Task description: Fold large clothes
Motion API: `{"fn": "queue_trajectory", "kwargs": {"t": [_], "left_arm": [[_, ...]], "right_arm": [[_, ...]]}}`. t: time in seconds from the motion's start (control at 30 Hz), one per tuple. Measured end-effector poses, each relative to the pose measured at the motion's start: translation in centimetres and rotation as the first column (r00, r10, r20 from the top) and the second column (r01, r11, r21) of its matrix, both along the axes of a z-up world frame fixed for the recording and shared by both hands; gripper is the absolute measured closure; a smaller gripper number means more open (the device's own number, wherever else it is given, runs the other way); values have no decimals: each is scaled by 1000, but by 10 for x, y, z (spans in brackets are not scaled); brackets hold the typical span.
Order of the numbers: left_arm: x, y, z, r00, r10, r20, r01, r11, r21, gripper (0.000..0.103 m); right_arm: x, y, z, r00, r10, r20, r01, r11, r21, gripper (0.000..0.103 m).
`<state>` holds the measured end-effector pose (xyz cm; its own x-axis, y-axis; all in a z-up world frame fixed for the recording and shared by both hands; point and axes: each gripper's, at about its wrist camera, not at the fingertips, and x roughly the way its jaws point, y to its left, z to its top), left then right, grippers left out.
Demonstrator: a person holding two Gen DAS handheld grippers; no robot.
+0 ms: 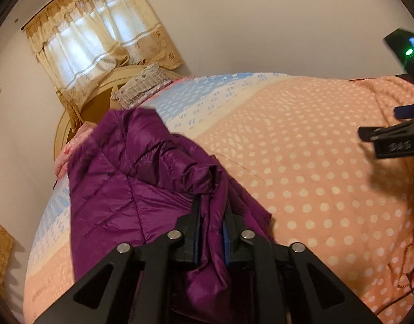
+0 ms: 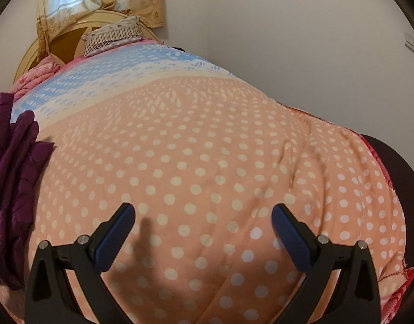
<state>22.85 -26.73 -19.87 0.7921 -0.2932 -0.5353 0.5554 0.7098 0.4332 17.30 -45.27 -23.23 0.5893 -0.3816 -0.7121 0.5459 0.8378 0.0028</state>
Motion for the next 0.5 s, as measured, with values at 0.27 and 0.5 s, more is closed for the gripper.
{"fn": "queue_trajectory", "kwargs": {"t": [0.27,0.5], "left_arm": [[-60,19,66,991,-72,115,82,992,-92,7],[32,102,83,968,249,-10,-248,955,-163,7]], "right_arm": [[13,8,15,1000,27,-7,-27,1000,-12,14],[62,62,88,985,152,85,-151,988,-20,24]]}}
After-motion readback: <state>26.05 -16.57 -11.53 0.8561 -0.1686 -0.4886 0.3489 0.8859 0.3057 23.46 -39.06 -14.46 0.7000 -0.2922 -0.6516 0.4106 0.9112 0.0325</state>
